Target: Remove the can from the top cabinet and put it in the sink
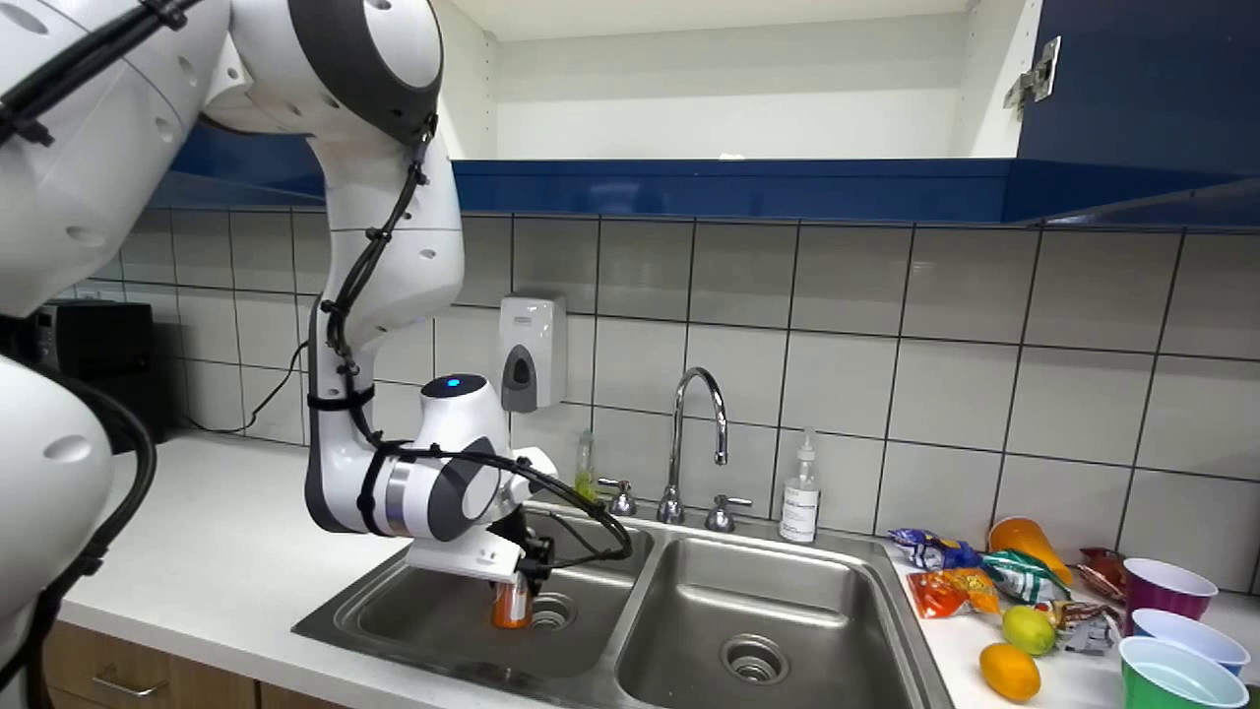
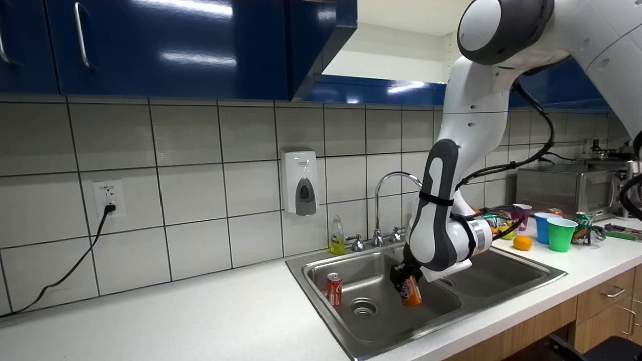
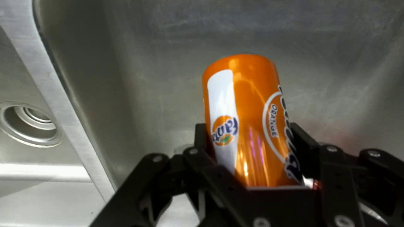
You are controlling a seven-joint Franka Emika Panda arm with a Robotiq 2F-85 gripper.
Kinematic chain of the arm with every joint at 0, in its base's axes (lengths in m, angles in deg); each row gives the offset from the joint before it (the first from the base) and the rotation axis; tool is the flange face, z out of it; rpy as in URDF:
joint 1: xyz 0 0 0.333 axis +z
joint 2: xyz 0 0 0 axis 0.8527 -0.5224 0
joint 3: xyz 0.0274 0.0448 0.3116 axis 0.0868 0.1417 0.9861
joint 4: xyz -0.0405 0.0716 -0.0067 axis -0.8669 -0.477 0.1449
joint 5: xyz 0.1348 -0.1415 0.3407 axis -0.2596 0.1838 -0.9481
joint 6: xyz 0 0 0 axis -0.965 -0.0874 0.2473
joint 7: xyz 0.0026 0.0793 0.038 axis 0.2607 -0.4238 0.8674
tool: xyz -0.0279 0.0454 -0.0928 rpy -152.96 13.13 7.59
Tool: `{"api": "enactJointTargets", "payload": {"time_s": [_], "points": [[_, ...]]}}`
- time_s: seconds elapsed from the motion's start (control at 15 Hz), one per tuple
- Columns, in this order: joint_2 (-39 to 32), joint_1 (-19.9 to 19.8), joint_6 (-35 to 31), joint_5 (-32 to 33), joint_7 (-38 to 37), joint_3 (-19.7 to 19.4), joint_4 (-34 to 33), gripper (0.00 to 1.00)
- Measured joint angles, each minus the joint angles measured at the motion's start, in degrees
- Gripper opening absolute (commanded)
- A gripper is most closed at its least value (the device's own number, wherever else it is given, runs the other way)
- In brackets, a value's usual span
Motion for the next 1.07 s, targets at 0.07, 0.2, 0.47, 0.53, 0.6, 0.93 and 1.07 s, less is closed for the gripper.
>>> {"api": "enactJointTargets", "payload": {"time_s": [0.07, 0.2, 0.47, 0.53, 0.6, 0.93, 1.07], "points": [[-0.54, -0.01, 0.08, 0.0, 0.0, 0.08, -0.98, 0.38], [-1.55, -0.02, 0.11, 0.0, 0.0, 0.2, -3.13, 0.38], [-3.76, -0.11, 0.15, 0.0, -0.02, 0.44, -7.02, 0.38], [-4.33, -0.31, 0.15, 0.0, -0.02, 0.7, -7.92, 0.38], [-4.91, -0.68, 0.15, 0.0, -0.03, 1.13, -8.74, 0.38], [-7.78, -3.69, 0.15, 0.04, -0.09, 3.67, -12.2, 0.38], [-9.0, -4.67, 0.16, 0.05, -0.09, 4.18, -13.35, 0.38]]}}
